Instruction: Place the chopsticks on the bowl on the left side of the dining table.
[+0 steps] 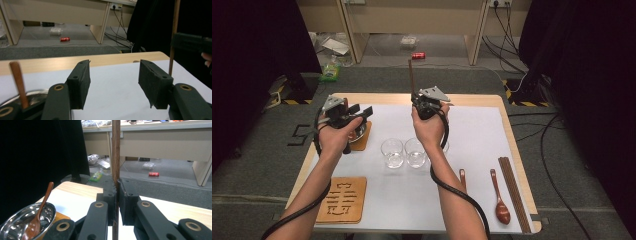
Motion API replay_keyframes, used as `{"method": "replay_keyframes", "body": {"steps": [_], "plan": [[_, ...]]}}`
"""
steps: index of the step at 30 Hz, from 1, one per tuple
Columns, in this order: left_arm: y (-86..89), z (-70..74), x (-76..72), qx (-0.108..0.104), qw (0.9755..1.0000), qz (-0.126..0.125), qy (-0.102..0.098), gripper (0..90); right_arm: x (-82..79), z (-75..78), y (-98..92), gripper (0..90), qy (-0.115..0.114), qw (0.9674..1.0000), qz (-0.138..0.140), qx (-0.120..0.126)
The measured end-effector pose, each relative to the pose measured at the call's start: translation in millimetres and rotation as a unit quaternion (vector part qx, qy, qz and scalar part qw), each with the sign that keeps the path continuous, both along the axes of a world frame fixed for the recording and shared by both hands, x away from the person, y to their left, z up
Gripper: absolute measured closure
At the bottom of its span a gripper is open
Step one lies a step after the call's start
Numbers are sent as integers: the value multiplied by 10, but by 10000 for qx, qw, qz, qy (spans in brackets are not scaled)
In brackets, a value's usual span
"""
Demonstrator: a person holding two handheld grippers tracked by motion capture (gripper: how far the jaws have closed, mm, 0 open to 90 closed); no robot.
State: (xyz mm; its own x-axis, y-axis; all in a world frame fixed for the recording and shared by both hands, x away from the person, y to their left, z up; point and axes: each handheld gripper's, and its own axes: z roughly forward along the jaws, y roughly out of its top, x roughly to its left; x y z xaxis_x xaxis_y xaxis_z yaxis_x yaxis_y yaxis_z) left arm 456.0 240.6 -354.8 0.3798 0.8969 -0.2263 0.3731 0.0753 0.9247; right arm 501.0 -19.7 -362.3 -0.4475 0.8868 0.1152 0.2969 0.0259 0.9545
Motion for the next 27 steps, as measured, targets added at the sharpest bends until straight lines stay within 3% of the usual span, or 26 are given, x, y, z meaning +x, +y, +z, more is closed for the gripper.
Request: {"method": "replay_keyframes", "body": {"steps": [12, 21, 27], "plan": [[-504, 485, 398, 76, 9982, -572, -146, 419, -28, -4, 56, 846, 3, 10000, 72, -25], [-822, 578, 550, 78, 9968, -786, -133, 421, -55, -2, 93, 846, -41, 9999, 131, -68], [-917, 559, 658, 66, 9975, -701, -51, 431, -81, -24, 107, 846, -43, 9998, 173, -57]]}}
